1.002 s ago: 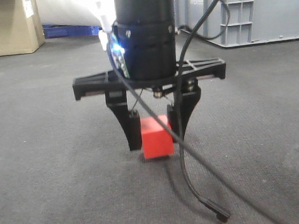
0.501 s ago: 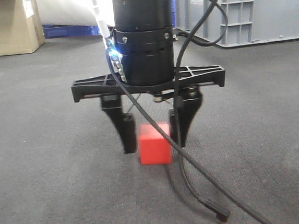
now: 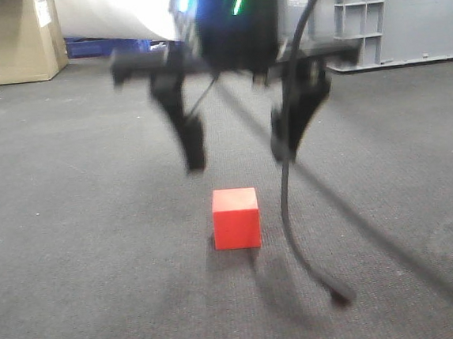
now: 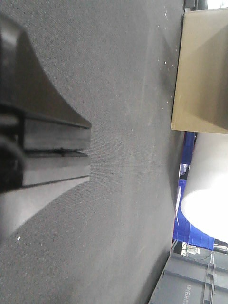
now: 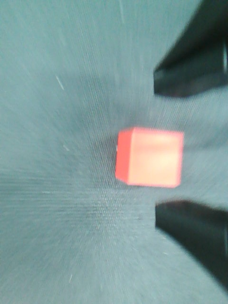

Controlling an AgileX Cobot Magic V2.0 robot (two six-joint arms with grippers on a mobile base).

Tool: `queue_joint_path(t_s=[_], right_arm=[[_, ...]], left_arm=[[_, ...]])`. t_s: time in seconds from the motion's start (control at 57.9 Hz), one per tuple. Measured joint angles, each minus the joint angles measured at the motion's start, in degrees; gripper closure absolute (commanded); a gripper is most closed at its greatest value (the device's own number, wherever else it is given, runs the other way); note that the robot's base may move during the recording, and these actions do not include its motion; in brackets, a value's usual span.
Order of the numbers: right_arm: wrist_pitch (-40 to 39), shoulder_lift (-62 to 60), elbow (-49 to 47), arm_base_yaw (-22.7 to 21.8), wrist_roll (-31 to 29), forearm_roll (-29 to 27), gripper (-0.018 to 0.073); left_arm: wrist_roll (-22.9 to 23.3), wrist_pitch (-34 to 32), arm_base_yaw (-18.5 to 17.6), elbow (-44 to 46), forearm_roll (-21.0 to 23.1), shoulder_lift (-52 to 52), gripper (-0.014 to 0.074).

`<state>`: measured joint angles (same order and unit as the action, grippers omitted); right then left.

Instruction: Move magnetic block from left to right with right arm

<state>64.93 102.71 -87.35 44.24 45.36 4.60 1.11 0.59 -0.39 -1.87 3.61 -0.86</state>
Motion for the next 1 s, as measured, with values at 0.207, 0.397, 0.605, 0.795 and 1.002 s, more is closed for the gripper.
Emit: queue_joint_path(t_s=[0.207, 0.397, 0.605, 0.795, 1.002], right_arm=[[-3.9, -7.2, 6.0, -1.2, -5.1, 0.1, 0.0474], [-11.1, -17.1, 15.1, -5.4, -11.6, 0.1, 0.0499], [-19.8, -29.8, 27.3, -15.5, -24.1, -3.2, 0.0499], [-29.1, -41.9, 39.9, -28.1, -39.4, -8.6, 0.0499], [-43.9, -54.5, 53.5, -39.0, -42.4, -9.3, 0.0499]], left_arm=[[0.0, 0.0, 0.0, 0.0, 0.0, 0.0, 0.0713], [0.0, 0.0, 0.0, 0.0, 0.0, 0.0, 0.0713], [0.0, 0.0, 0.0, 0.0, 0.0, 0.0, 0.0713], [0.0, 0.0, 0.0, 0.0, 0.0, 0.0, 0.0713], [0.0, 0.0, 0.0, 0.0, 0.0, 0.0, 0.0713]])
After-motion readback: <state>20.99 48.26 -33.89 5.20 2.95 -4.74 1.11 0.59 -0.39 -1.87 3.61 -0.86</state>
